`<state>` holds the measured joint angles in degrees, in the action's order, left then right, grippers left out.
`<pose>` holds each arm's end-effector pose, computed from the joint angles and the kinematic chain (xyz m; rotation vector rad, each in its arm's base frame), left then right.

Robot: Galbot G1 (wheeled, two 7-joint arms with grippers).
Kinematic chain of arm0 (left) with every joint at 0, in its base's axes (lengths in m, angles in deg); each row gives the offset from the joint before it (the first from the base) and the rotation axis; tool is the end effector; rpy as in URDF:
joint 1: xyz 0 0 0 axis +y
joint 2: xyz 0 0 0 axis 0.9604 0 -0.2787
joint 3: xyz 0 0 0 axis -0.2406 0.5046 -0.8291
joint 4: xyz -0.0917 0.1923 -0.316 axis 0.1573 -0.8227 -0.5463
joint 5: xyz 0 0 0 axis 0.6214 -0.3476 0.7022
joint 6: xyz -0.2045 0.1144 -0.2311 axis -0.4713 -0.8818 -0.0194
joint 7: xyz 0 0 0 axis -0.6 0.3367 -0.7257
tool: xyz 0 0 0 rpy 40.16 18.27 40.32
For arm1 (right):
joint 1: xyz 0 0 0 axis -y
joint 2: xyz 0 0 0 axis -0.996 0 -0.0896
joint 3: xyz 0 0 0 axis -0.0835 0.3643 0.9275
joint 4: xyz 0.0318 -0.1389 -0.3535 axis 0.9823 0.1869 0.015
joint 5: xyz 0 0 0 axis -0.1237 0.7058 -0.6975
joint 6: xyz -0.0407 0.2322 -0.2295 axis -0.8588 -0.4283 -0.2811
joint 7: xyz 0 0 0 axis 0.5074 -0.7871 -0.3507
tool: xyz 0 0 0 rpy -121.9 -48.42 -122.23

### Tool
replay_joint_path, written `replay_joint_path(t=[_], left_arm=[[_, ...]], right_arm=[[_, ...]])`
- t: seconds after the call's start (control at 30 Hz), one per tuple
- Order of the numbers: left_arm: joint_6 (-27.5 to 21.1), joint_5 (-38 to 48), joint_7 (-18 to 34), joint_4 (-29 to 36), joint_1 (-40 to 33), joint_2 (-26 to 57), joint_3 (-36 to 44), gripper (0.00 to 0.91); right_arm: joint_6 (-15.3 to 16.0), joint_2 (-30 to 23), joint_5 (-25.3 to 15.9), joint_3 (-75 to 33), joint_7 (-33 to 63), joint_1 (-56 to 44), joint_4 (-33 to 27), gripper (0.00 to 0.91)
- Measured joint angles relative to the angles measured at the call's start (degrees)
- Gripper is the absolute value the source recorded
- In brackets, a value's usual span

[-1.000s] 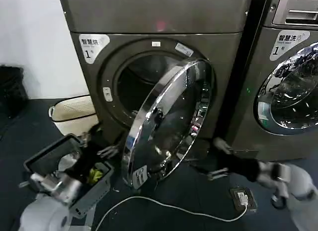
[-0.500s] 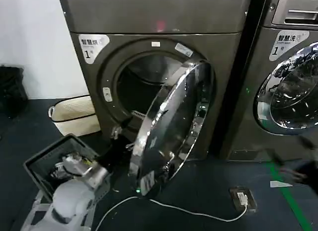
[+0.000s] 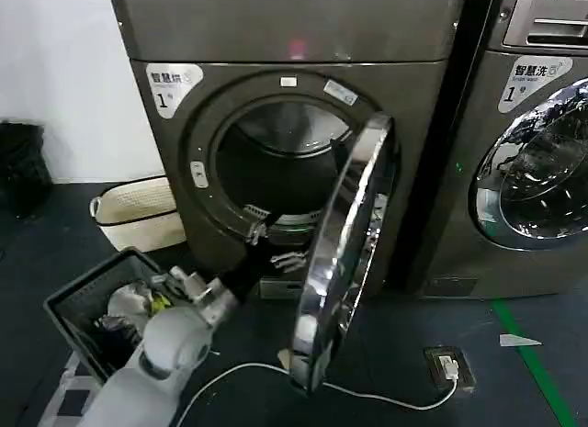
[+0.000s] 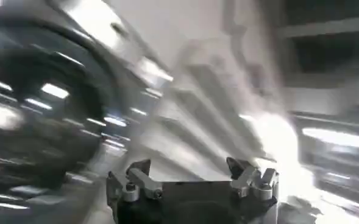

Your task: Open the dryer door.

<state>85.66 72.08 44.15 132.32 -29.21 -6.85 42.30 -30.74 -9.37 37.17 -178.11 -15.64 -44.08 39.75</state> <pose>0.3482 -0.0076 -0.2389 1.1394 2.6253 0.0642 -0.0769 -0.3572 -0.2116 1.5657 2.4304 -0.8879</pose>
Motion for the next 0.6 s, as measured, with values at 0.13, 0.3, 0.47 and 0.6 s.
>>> replay_joint_path(t=[0.13, 0.3, 0.47, 0.6], left_arm=[[0.2, 0.1, 0.0, -2.4, -3.3, -1.4, 3.9, 0.907], [-0.1, 0.5, 0.4, -5.3, -6.9, -3.5, 8.4, 0.907], [-0.8, 0.6, 0.5, -7.6, -10.0, -6.0, 12.1, 0.907], [-1.2, 0.8, 0.7, -9.7, -12.1, -8.3, 14.8, 0.907]], right_arm=[[-0.1, 0.5, -1.0, -5.5, 2.9, -0.1, -4.7, 0.907], [-0.1, 1.6, -1.0, -11.2, 4.1, -0.4, -9.9, 0.907], [0.3, 2.7, -1.0, -15.2, 4.7, -0.3, -13.8, 0.907], [0.9, 3.1, -0.9, -17.2, 5.4, -0.3, -15.6, 0.907]])
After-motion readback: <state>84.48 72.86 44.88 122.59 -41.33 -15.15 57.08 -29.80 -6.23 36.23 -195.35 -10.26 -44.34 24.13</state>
